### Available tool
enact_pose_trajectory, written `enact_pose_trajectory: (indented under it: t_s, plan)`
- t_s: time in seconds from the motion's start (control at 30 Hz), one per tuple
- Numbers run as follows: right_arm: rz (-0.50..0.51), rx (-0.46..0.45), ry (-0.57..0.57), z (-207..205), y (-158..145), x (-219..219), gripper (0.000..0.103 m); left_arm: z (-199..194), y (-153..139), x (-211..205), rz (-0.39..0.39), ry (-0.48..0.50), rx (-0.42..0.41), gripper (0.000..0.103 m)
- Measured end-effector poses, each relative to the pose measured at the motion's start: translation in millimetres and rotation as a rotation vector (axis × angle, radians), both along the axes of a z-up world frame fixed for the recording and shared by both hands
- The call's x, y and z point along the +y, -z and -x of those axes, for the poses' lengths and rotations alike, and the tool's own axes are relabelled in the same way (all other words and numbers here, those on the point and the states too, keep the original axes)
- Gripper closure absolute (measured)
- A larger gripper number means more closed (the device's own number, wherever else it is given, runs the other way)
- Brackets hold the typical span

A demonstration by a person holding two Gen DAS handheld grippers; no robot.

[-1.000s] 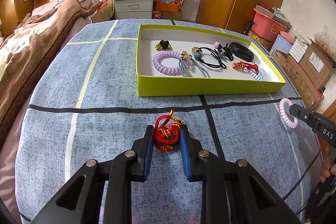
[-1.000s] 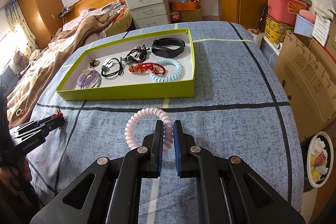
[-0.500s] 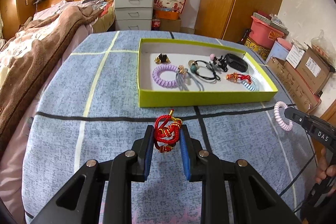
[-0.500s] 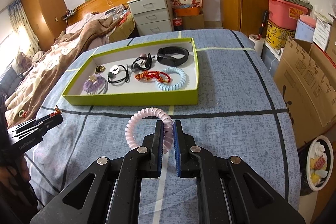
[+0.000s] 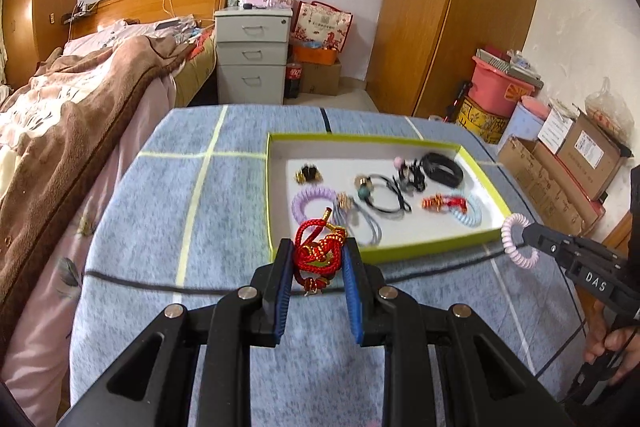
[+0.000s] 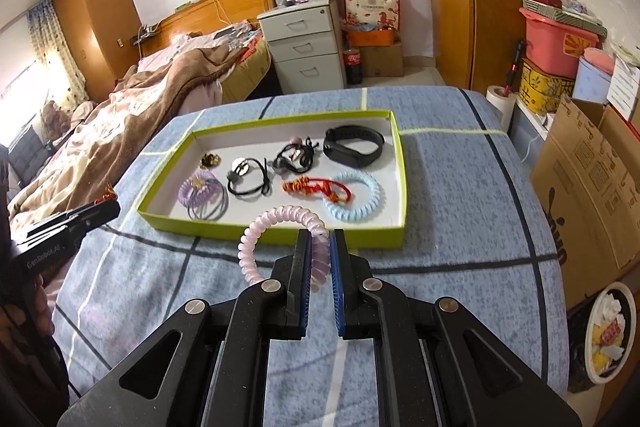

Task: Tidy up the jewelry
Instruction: 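Carry the red cord knot in the left tool and pink coil in the right tool into the lid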

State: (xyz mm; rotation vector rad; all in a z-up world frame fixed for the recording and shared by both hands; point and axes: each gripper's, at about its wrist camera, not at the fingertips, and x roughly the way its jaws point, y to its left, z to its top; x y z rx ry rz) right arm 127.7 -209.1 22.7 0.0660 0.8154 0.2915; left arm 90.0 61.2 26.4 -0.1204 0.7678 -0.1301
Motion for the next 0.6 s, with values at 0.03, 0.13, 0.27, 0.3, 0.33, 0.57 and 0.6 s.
enact_pose_trajectory:
  t_s: [0.03,0.13,0.27,0.3,0.33,0.57,0.6]
  plan:
    - [0.0,0.001,-0.001,-2,-1,0,0.093,-3,-2,1,0.003,-0.002,-0.004,0.078]
    - [0.0,0.0,-0.003,-11,-1,3,0.093,-12,-7,5,0.016,-0.002,-0.008,0.078]
    - [-0.002,0.008,0.0,-23,2,7,0.093,-24,-9,7,0.019,-0.014,-0.008,0.078]
    - [-0.002,0.01,0.0,-27,3,9,0.093,-28,-8,8,0.028,-0.012,-0.004,0.078]
    - [-0.001,0.011,0.001,-29,3,9,0.093,-31,-8,8,0.031,-0.01,-0.002,0.078]
    - [-0.007,0.04,-0.016,-50,15,19,0.093,-56,3,9,0.036,-0.008,0.036,0.078]
    - [0.0,0.046,-0.022,-52,18,21,0.093,-60,5,8,0.033,-0.006,0.042,0.078]
